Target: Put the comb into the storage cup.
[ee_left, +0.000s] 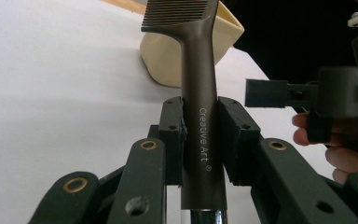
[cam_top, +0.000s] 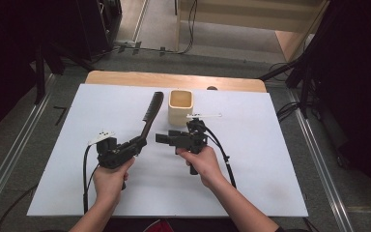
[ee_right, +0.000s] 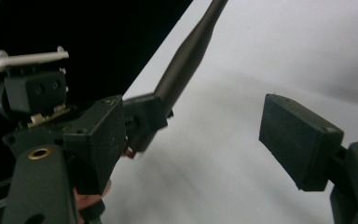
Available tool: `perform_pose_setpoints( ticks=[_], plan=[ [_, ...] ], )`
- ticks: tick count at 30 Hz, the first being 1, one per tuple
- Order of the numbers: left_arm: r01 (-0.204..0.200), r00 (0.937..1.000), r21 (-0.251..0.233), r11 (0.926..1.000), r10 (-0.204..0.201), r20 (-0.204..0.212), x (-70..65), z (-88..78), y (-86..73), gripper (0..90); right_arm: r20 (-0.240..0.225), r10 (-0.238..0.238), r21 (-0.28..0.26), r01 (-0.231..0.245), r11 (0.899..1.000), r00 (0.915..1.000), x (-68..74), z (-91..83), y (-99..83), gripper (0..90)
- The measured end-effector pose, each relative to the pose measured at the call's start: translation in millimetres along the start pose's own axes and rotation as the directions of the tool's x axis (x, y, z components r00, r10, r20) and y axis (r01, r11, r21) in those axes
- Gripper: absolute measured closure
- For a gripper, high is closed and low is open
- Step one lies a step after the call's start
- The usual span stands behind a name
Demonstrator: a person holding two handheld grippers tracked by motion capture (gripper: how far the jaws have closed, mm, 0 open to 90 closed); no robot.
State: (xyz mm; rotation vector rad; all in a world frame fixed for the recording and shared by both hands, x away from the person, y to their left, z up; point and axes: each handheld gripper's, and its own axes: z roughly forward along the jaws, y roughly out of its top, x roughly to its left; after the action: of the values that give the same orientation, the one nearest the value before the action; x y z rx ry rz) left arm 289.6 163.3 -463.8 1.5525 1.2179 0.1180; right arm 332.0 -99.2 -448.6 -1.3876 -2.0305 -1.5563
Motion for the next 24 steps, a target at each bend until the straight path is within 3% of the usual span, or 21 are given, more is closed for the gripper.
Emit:
perform_pose_setpoints(
  ticks=[11,17,24],
  plan=[
    [-0.002,0.9999,-0.039,0.9992,0.001,-0.011,-3.4,-0.1,-5.0,73.8,0.005,0.051,-0.017,-0.051,0.999,0.9987,0.1,18.0,10.5,23.6],
    [0.001,0.9999,-0.035,0.9994,-0.002,-0.017,-2.7,0.7,-6.1,73.7,-0.005,0.099,-0.027,-0.099,0.995,0.9951,-1.8,25.3,12.8,25.0],
    [-0.007,0.9996,-0.043,0.9991,0.006,-0.028,-2.6,0.8,-6.9,73.7,-0.006,0.119,-0.025,-0.120,0.993,0.9928,-2.8,33.5,14.6,25.5]
  ],
)
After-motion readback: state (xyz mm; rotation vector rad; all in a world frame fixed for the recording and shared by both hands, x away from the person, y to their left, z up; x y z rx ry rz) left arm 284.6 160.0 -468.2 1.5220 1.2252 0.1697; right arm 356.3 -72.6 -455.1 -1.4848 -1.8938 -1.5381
